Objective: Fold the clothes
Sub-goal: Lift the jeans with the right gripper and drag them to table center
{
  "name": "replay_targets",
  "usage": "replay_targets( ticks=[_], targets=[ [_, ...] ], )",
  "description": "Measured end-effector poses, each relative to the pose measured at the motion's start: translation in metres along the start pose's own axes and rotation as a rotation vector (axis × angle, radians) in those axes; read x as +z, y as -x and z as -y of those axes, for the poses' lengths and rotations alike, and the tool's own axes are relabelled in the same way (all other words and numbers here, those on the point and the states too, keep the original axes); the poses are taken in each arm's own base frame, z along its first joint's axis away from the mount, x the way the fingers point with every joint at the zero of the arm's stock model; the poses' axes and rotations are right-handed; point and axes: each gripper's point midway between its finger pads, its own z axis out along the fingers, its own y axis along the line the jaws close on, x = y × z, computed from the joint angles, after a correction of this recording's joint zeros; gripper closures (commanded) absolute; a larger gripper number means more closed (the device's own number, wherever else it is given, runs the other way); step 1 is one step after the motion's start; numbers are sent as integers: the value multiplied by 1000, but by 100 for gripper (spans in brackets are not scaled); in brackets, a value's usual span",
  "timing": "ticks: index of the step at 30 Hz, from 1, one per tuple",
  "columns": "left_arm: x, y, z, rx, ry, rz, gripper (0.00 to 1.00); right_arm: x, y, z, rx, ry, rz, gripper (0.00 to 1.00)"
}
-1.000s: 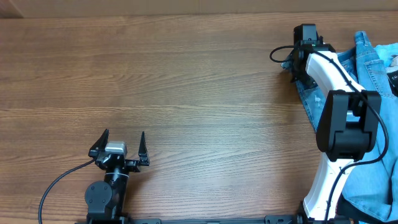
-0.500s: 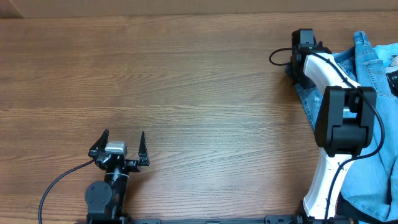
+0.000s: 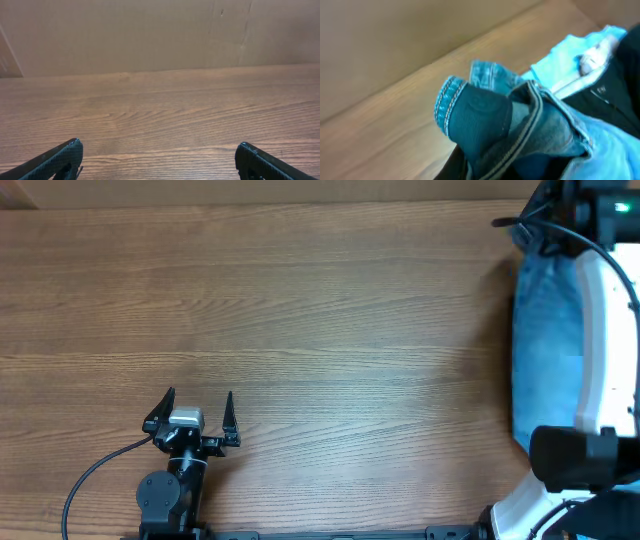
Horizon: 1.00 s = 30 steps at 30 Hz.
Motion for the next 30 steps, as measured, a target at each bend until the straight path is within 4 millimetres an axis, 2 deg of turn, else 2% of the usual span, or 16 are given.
replay_targets(
  ticks=[4,7,8,10,11,12,14,15,16,18,19,22,26,27,28,30],
  targets=[
    [0,0,0,0,0,0,0,-57,1,-49,-94,192,17,96],
    [0,0,0,0,0,0,0,-105,-9,-114,-174,404,58,96],
    [0,0,0,0,0,0,0,-125,-26,-150,-227,516,48,96],
    [0,0,0,0,0,0,0,-151,-53,-198,-298,655,36,96],
    [0,0,0,0,0,0,0,-159,-65,-215,-327,701,24,96],
    [0,0,0,0,0,0,0,-163,-87,-238,-371,747,-8,96],
    [0,0,0,0,0,0,0,-155,-127,-272,-442,782,-90,96],
    [0,0,0,0,0,0,0,-144,-149,-289,-475,792,-135,96],
    [0,0,0,0,0,0,0,-124,-185,-313,-525,802,-209,96],
    [0,0,0,0,0,0,0,-108,-225,-340,-573,830,-275,96],
    [0,0,0,0,0,0,0,-101,-253,-359,-605,862,-315,96],
    [0,0,0,0,0,0,0,-107,-312,-385,-682,920,-391,96],
    [0,0,0,0,0,0,0,-138,-347,-396,-744,977,-411,96],
    [0,0,0,0,0,0,0,-146,-356,-398,-760,989,-416,90],
    [0,0,0,0,0,0,0,-154,-364,-399,-775,1001,-420,56],
    [0,0,0,0,0,0,0,-169,-380,-401,-800,1027,-433,37]
  ],
)
